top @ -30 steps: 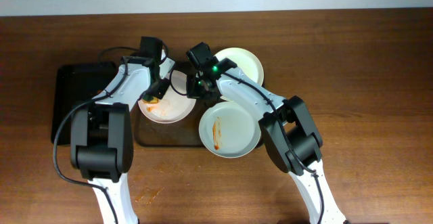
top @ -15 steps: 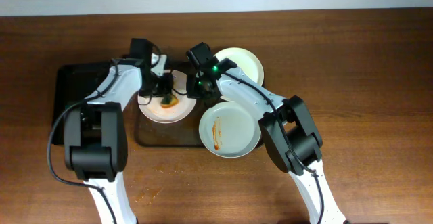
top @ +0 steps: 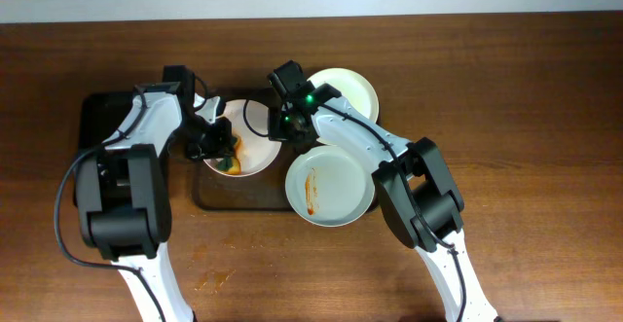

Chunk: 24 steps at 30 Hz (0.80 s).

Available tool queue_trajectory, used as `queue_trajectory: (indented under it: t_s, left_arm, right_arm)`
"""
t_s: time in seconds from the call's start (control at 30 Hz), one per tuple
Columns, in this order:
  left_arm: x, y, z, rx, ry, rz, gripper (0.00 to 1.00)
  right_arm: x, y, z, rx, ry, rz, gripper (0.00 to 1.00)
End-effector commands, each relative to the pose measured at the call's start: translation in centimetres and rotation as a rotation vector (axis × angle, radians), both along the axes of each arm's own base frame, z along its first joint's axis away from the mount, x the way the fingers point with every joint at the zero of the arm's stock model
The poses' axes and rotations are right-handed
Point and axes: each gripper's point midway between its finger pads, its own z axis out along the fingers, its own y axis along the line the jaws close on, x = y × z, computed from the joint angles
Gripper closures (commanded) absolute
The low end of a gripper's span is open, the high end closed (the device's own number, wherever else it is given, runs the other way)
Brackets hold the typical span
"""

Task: Clean dirty plates on tray and stack at the side
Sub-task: 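Scrub the left white plate with the sponge in the left gripper, then lift the scrubbed plate with the right gripper and place it right of the tray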

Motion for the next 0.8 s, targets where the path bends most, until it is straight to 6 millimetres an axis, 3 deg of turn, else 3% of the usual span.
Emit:
queue_trajectory:
  t_s: [0.0,0.13,0.17,0.27,0.3,0.33,0.4,0.43,0.53,0.6,0.67,0.77]
  left_arm:
    - [1.7,-0.5,0.9,-0.083,0.01,0.03,1.0]
    - [7.2,4.1,6.3,0.029,-0.161,0.09,0.99]
    - [8.4,5.6,7.8,0.055,-0.206,0.113,0.99]
    - [9.6,7.8,9.7,0.064,-0.261,0.155,0.99]
    - [9.7,8.2,9.7,0.066,-0.264,0.163,0.99]
    - [9.7,8.5,9.7,0.067,-0.263,0.168,0.99]
    - [9.8,8.8,9.7,0.078,-0.271,0.164,0.99]
    - [9.7,9.2,9.5,0.106,-0.272,0.155,0.99]
    - [9.9,9.8,9.4,0.142,-0.277,0.16,0.99]
    - [9.9,9.8,9.4,0.142,-0.278,0.16,0.99]
    - [9.8,9.8,9.4,0.142,-0.274,0.16,0.99]
    - [9.8,9.8,9.4,0.142,-0.276,0.16,0.99]
  right_arm:
    - [-0.3,0.0,-0.7,0.001,0.023,0.0,0.96]
    - [-0.4,-0.1,-0.7,-0.001,0.026,0.0,0.95]
    - [-0.4,-0.1,-0.7,-0.001,0.026,0.0,0.91]
    - [-0.4,0.0,-0.8,-0.002,0.027,0.0,0.52]
    - [-0.5,0.0,-0.8,-0.002,0.028,0.002,0.52]
    - [-0.6,0.2,-0.9,-0.004,0.03,0.005,0.55]
    - [-1.2,0.9,-0.9,-0.004,0.029,0.023,0.9]
    - [-1.8,1.4,-1.0,-0.008,0.034,0.037,0.95]
    - [-2.5,2.1,-1.0,-0.007,0.038,0.055,0.96]
    - [-2.2,2.7,0.8,0.039,0.029,0.063,0.96]
    - [-0.7,1.5,6.4,-0.008,-0.089,0.045,0.96]
    - [-0.2,-3.1,10.6,-0.207,-0.202,-0.029,0.96]
